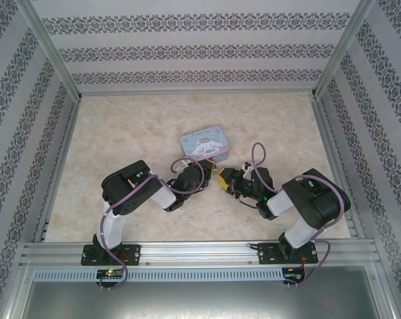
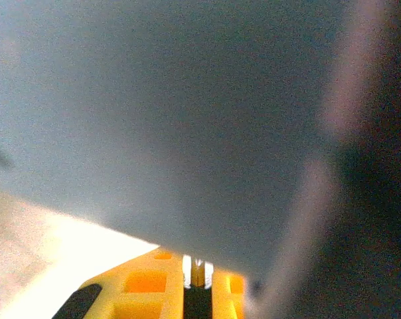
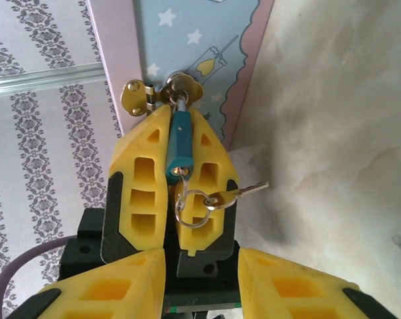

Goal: Unlock a padlock with a key

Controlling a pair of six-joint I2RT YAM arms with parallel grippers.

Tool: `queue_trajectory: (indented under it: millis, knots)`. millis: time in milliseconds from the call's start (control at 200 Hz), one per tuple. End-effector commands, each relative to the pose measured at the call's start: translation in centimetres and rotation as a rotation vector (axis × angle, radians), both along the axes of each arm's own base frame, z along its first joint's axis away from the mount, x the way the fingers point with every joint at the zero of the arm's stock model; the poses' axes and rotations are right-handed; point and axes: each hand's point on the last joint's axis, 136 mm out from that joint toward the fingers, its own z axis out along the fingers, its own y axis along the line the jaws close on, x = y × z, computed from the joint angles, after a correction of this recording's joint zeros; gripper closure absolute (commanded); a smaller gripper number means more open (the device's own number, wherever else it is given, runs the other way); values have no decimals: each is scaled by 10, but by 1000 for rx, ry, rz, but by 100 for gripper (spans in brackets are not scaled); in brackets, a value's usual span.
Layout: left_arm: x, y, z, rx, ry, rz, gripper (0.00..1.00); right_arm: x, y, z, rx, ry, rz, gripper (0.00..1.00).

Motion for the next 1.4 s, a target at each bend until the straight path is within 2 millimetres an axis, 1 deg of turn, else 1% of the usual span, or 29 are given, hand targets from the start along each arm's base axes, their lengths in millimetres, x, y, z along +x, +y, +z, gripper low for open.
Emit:
queue_trajectory:
  millis: [0, 215, 380, 565, 749, 859, 979, 1139, 1309, 1319, 1329, 1399]
  knots:
    - [5, -3, 10, -12, -41, -10, 100, 10, 4, 10, 12, -46, -16, 67]
    - [5, -3, 11, -13, -40, -12, 100, 19, 9, 11, 27, -40, -24, 69]
    - [5, -4, 11, -13, -40, -14, 100, 22, 10, 8, 35, -32, -29, 72]
    - [5, -5, 11, -11, -39, -17, 100, 25, 13, 11, 45, -35, -31, 75]
    - [6, -6, 11, -11, -39, -18, 100, 28, 15, 11, 50, -35, -31, 82]
    - [6, -6, 12, -14, -41, -20, 100, 29, 16, 10, 54, -31, -30, 89]
    - [6, -7, 12, -12, -41, -21, 100, 30, 17, 11, 62, -32, -31, 100]
    - [6, -8, 13, -14, -42, -27, 100, 32, 16, 11, 64, -28, -43, 100]
    - [5, -12, 15, -12, -49, -41, 100, 43, 14, 13, 102, -15, -94, 100]
    - [5, -12, 15, -12, -49, -41, 100, 49, 17, 20, 118, -33, -95, 100]
    - [5, -12, 16, -13, -51, -41, 100, 52, 18, 23, 126, -38, -100, 100]
    - [4, -12, 15, -13, -50, -41, 100, 63, 16, 31, 171, -51, -129, 100]
